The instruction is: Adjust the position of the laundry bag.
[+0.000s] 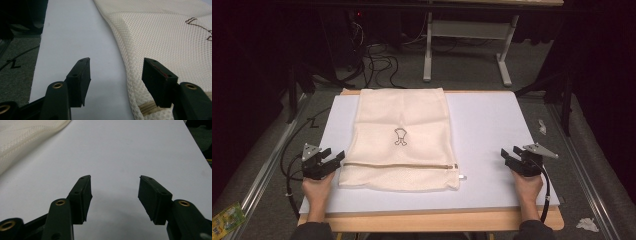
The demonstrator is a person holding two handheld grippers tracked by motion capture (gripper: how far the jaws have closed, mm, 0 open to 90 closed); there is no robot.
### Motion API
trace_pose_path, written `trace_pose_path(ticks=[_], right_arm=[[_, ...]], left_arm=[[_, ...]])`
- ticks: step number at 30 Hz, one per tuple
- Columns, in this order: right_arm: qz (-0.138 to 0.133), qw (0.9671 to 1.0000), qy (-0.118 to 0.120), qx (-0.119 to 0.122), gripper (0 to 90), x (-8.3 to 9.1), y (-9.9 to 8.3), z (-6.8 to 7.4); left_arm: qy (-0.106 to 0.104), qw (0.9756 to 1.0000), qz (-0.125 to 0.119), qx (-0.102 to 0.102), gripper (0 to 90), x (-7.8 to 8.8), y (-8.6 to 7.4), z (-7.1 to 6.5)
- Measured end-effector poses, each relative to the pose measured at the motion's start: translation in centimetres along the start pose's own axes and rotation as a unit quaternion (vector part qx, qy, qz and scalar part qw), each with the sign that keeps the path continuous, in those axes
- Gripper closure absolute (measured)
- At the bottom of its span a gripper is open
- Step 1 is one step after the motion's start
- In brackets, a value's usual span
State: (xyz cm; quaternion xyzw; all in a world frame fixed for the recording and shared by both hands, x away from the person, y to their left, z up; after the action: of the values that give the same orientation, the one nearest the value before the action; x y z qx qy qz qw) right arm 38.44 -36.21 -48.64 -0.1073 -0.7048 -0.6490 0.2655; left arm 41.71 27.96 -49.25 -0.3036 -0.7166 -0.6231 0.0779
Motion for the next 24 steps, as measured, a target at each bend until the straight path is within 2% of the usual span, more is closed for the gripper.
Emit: trace_pose_path(ticks=[17,24], right_arm=[[-0.001,1.0,0.0,-0.005,44.3,0.01,-0.01,-0.09],[-0.001,1.0,-0.003,-0.001,43.8,0.02,0.02,0.01]], left_arm=[[0.002,1.0,0.0,0.006,38.6,-0.02,0.01,0.08],[-0.003,1.0,0.004,0.006,37.9,-0.07,0.04,0.12]])
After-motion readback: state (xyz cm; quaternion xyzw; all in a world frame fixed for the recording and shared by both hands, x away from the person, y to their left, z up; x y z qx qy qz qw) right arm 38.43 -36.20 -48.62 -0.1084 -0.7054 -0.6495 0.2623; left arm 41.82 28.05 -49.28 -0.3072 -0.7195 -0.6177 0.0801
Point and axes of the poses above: each handheld gripper's, and its own axes: x roughly backward along the jaws, y roughly out of its top, z roughly to its left, the point moved 2 cm from there along -x, roughly forward along the jaws, and after that the axes turned 6 degrees about x, right-handed, at the moved point
